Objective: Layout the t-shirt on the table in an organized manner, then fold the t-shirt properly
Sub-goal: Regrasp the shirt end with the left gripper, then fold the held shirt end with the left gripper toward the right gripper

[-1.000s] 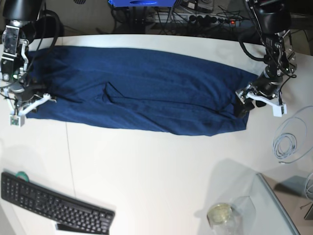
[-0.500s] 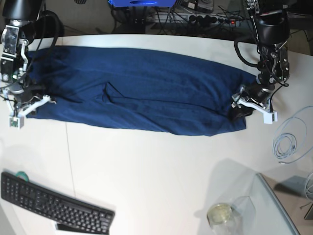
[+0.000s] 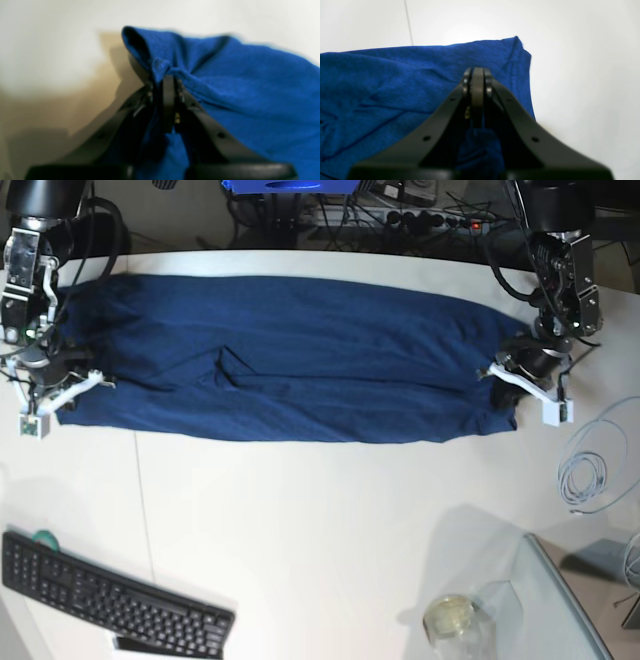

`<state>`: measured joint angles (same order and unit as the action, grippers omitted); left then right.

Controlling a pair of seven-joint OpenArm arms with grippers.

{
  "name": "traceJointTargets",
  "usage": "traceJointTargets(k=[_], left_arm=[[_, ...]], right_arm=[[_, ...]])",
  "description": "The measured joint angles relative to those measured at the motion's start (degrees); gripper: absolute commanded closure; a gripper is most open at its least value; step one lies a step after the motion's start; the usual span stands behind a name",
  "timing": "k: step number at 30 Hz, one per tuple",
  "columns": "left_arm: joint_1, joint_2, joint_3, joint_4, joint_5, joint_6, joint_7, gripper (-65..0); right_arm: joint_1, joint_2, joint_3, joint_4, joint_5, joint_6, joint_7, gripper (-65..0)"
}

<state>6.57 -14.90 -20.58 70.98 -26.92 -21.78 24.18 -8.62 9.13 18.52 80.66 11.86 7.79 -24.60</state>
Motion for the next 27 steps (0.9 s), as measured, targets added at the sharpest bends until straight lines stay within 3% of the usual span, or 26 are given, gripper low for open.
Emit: traceJointTargets(k=[5,8,10,14,17,22,25,27], left_arm=[[5.5,0.4,0.8,10.1,0.0,3.3,0.0,0.0],[8.3,2.4,1.0,15.8,0.4,6.4,0.6,0.0],[9.7,3.1,3.1,19.2,-0.1,6.8,0.4,0.0],[11.1,3.2,10.0,23.1,-0.1,13.4,0.5,0.0],[11.3,3.0,15.5,24.3,-0.2,15.9,0.5,0.0],[9.6,3.0,24.7,24.6,-0.1,23.0,0.3,0.0],[7.8,3.8,28.5,24.2,-0.6,23.3,0.5,0.0],[6.4,6.3,28.9,23.5,-0.2,23.4,0.3,0.0]], right_arm=[[0.0,0.0,0.0,0.0,0.0,0.0,0.0,0.0],[0.0,0.0,0.0,0.0,0.0,0.0,0.0,0.0],[0.0,0.2,0.0,0.0,0.0,0.0,0.0,0.0],[0.0,0.2,0.1,0.0,0.0,0.0,0.0,0.0],[0.0,0.2,0.1,0.0,0.0,0.0,0.0,0.0],[0.2,0.3,0.1,0.0,0.0,0.0,0.0,0.0],[0.1,0.3,0.1,0.0,0.0,0.0,0.0,0.0],[0.1,0.3,0.1,0.0,0.0,0.0,0.0,0.0]])
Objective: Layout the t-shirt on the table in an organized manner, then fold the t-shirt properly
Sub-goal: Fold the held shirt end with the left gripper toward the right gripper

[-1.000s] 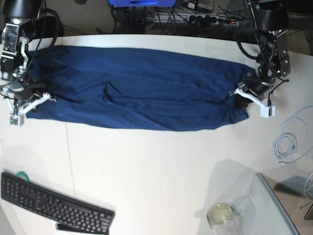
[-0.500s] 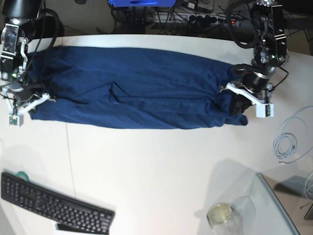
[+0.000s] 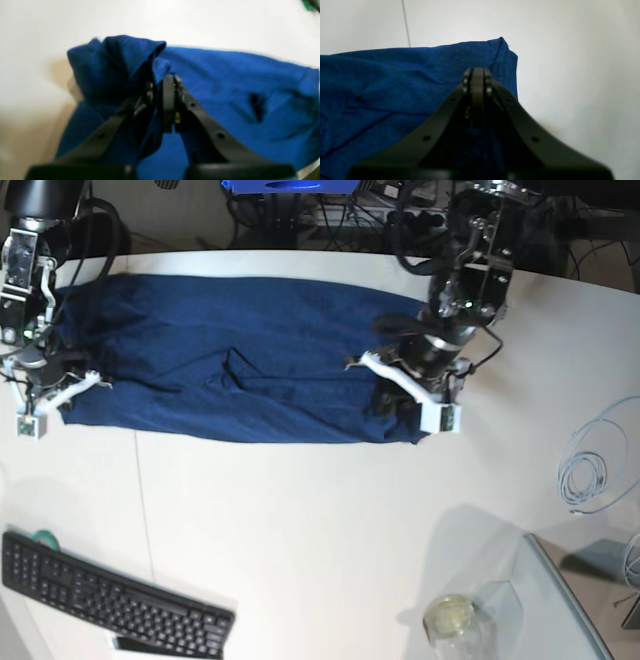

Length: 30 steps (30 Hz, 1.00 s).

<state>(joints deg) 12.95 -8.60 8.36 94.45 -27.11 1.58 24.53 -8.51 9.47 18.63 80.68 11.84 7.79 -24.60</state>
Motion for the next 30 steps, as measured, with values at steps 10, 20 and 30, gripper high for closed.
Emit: traceJointTargets(k=[10,20,30], left_arm=[[-3.6,4.3,7.6,-4.7,-0.2,-0.2,0.1,0.0],[-4.5,4.6,11.8,-8.3,-0.1,0.1,0.1,0.0],[-7.0,7.5,12.0,-10.0,-0.1,0.1,-0.1,0.0]], right_arm=[[0.0,0.0,0.0,0.0,0.0,0.0,0.0,0.0],[0.0,0.0,0.0,0.0,0.0,0.0,0.0,0.0],[0.1,0.0,0.0,0.0,0.0,0.0,0.0,0.0]])
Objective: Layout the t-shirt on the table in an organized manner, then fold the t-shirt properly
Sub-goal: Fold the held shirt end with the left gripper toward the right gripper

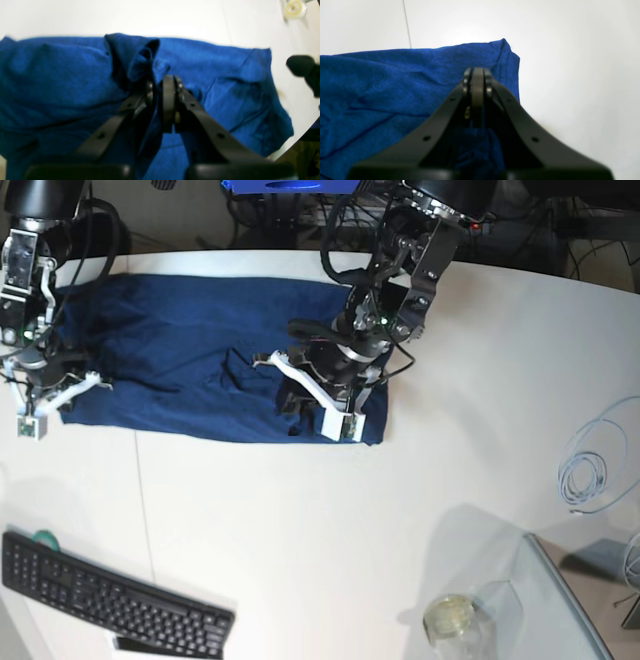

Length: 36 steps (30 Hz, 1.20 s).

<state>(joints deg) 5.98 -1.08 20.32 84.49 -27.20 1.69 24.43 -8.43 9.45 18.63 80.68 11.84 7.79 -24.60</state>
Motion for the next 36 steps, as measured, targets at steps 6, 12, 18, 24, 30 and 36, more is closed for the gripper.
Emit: traceJointTargets(k=[6,12,18,24,30,36], left_arm=[[-2.3,1.6,2.3,-3.9,0.2,0.0,-0.2,0.0],[-3.2,1.8,4.1,-6.1,0.1,0.0,0.0,0.0],[-3.6,1.9,4.0,-6.1,0.1,0.0,-0.1,0.0],[-5.4,3.0,4.2,-8.2,0.1,0.1,-0.1,0.0],[-5.9,3.5,4.5,-9.7,0.0,0.0,0.0,0.0],[-5.9,3.5,4.5,-9.7,0.0,0.0,0.0,-7.4]], right_arm=[[0.0,0.0,0.0,0.0,0.0,0.0,0.0,0.0],[0.0,0.0,0.0,0.0,0.0,0.0,0.0,0.0],[0.0,0.0,0.0,0.0,0.0,0.0,0.0,0.0],[0.0,0.0,0.0,0.0,0.0,0.0,0.0,0.0],[0.0,0.0,0.0,0.0,0.0,0.0,0.0,0.0],[0.0,0.0,0.0,0.0,0.0,0.0,0.0,0.0]])
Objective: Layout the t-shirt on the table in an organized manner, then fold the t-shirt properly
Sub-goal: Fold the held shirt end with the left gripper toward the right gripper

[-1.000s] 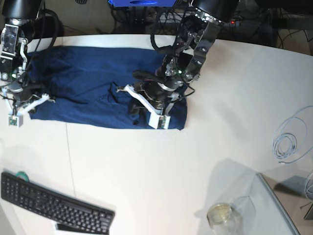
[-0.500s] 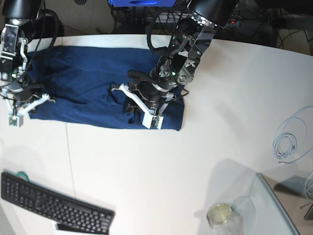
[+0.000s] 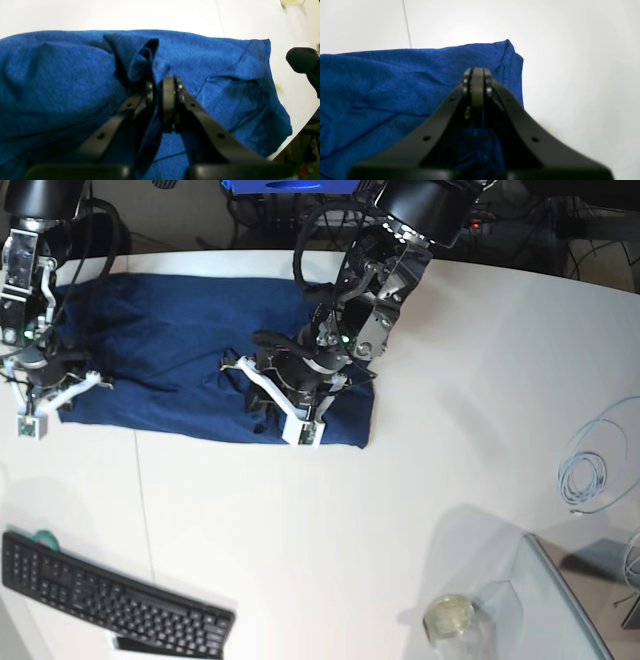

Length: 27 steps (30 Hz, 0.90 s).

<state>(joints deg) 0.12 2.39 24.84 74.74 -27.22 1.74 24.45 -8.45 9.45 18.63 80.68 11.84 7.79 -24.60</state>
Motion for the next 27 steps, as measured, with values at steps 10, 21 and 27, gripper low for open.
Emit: traceJointTargets(k=[10,21,27], left_arm=[[-2.9,0.3,2.4,0.0,-0.2,0.0,6.5,-47.9],[-1.0,-1.3,7.7,11.3,-0.5,-0.8,6.5,-24.4],[2.4,-9.7,0.6,13.9,0.4,11.6,7.0,0.0]], right_arm=[[0.1,0.0,0.0,0.0,0.0,0.0,0.0,0.0],[0.1,-0.2,0.0,0.0,0.0,0.0,0.0,0.0],[0.0,-0.2,0.1,0.0,0.2,0.0,0.0,0.0]])
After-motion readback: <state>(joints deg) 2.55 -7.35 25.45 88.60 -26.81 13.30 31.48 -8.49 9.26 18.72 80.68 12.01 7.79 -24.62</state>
